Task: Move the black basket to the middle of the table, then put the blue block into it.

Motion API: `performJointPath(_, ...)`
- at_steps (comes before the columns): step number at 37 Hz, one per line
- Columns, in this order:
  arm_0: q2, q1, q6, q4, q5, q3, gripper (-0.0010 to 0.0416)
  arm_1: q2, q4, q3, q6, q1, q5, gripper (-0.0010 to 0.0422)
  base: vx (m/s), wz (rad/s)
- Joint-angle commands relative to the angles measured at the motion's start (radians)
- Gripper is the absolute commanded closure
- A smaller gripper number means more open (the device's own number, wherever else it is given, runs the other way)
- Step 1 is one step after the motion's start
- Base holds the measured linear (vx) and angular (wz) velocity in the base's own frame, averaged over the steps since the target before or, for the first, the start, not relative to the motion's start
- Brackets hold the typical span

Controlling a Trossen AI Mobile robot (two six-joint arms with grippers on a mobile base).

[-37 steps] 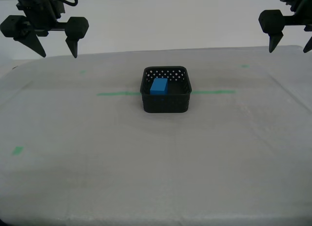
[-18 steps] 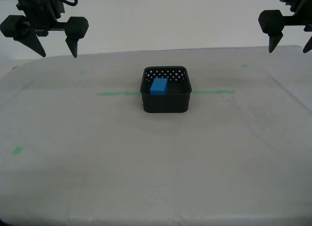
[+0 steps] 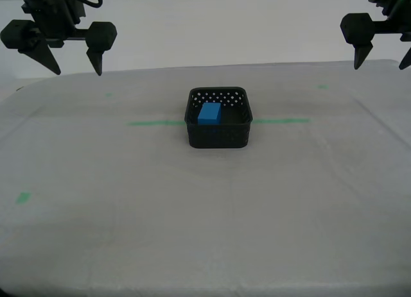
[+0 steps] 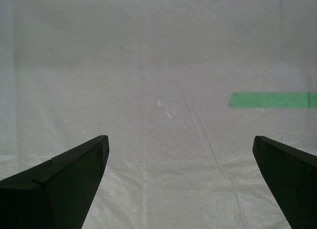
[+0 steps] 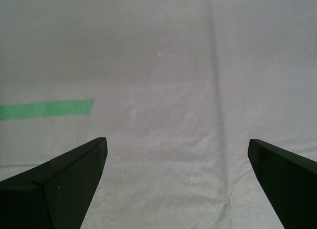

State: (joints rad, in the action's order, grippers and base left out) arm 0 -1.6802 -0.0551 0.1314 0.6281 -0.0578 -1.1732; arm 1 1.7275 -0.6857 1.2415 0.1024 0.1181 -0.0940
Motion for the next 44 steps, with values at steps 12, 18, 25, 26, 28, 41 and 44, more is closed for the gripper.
performJointPath(12, 0.000, 0.000, -0.001, -0.001, -0.002, 0.000, 0.0007, -0.001, 0.001, 0.001, -0.003, 0.000, -0.003, 0.0012, 0.000, 0.000)
performJointPath(18, 0.000, 0.000, -0.001, -0.001, -0.002, 0.000, 0.0007, -0.001, 0.001, 0.001, -0.003, 0.000, -0.003, 0.0012, 0.000, 0.000)
performJointPath(25, 0.000, 0.000, -0.001, -0.001, -0.002, 0.000, 0.0007, -0.001, 0.001, 0.001, -0.003, 0.000, -0.003, 0.0012, 0.000, 0.000)
performJointPath(26, 0.000, 0.000, -0.001, -0.001, -0.002, 0.000, 0.0007, -0.001, 0.001, 0.001, -0.003, 0.000, -0.003, 0.0012, 0.000, 0.000)
performJointPath(28, 0.000, 0.000, -0.001, -0.001, -0.002, 0.000, 0.0007, -0.001, 0.001, 0.001, -0.003, 0.000, -0.003, 0.0012, 0.000, 0.000)
performJointPath(41, 0.000, 0.000, -0.001, -0.001, -0.002, 0.000, 0.0007, -0.001, 0.001, 0.001, -0.003, 0.000, -0.003, 0.0012, 0.000, 0.000)
performJointPath(44, 0.000, 0.000, -0.001, -0.001, -0.002, 0.000, 0.0007, -0.001, 0.001, 0.001, -0.003, 0.000, -0.003, 0.0012, 0.000, 0.000)
